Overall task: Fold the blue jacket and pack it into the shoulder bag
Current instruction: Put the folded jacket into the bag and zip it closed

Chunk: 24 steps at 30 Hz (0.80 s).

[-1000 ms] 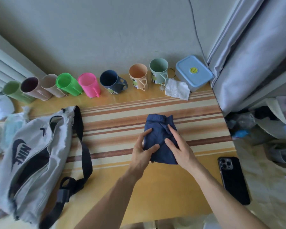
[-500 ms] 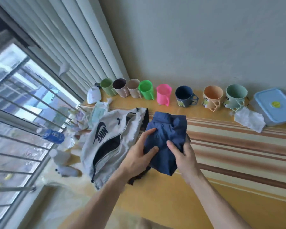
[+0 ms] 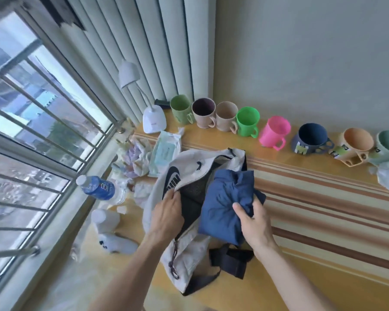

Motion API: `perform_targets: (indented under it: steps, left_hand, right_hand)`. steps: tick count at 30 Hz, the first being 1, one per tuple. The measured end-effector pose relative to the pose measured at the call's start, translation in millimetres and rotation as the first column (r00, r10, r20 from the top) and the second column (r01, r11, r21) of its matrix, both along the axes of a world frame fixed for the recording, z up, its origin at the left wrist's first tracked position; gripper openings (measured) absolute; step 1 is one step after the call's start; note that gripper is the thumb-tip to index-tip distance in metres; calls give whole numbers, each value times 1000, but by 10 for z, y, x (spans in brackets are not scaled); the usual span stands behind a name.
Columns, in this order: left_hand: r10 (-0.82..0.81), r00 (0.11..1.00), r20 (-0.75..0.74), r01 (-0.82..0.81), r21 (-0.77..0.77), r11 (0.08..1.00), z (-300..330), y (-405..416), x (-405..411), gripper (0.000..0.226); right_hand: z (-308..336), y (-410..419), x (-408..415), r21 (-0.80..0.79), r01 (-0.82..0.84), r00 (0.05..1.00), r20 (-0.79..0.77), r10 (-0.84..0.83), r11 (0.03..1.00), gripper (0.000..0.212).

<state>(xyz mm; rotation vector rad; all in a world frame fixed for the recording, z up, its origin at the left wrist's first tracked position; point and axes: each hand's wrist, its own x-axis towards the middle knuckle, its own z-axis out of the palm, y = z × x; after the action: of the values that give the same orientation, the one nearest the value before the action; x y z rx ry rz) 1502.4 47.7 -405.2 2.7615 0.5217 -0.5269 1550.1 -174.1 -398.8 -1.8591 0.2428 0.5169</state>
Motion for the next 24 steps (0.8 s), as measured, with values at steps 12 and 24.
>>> perform_targets:
  steps: [12,24]
  left_hand:
    - [-146,939,311,219,-218,951,203,382,-171,84]
    - [-220,955,198,286,-430,857,-232,243,-255,72]
  right_hand:
    - [-373,1551,174,-106,-396,918,-77,390,912,44]
    - [-437,788,-40,-682,-601,587,-21,810,418,50]
